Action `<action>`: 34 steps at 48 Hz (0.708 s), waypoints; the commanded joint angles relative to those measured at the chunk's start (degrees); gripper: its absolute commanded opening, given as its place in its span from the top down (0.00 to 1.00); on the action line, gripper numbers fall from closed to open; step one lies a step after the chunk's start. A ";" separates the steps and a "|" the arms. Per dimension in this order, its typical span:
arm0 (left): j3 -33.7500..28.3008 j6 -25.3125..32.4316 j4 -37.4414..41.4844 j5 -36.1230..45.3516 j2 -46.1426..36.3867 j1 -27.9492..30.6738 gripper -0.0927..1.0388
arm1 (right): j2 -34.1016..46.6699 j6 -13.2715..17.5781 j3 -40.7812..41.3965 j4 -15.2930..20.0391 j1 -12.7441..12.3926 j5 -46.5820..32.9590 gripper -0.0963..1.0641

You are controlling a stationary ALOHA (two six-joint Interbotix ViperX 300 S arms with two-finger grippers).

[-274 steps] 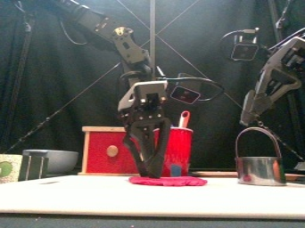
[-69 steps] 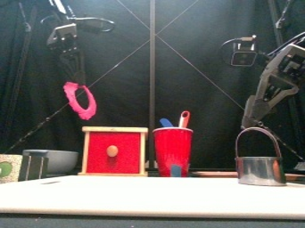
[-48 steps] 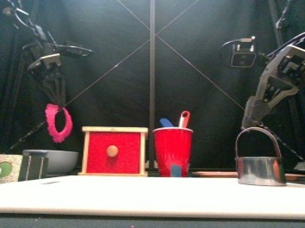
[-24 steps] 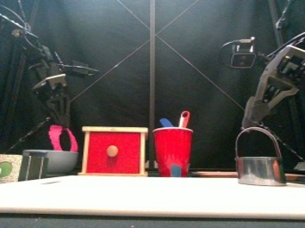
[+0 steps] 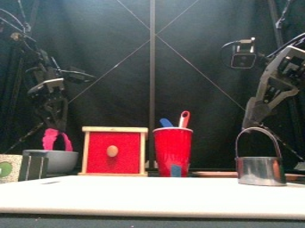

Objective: Get the cutter from the drawer then cut the dough then place the extra dough in the bowl
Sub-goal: Place the extra dough in the bowl

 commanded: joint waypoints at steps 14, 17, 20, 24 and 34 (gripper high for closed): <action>3.87 -7.29 -4.57 -8.00 -4.66 5.19 0.09 | -0.35 0.09 -0.53 0.09 -0.18 -0.18 0.19; 5.01 -7.47 -4.83 -10.02 -5.80 5.54 0.09 | -0.35 0.09 -0.53 0.09 -0.18 -0.18 0.19; 5.89 -7.56 -5.45 -11.87 -6.77 5.62 0.09 | -0.35 0.09 -0.62 0.09 -0.18 -0.18 0.19; 6.68 -7.47 -5.71 -14.85 -8.35 5.62 0.09 | -0.35 0.09 -0.70 0.09 -0.18 -0.18 0.19; 9.05 -5.80 -2.64 -27.42 -10.55 5.36 0.10 | -0.35 -0.09 -1.49 -0.18 -0.18 -0.53 0.19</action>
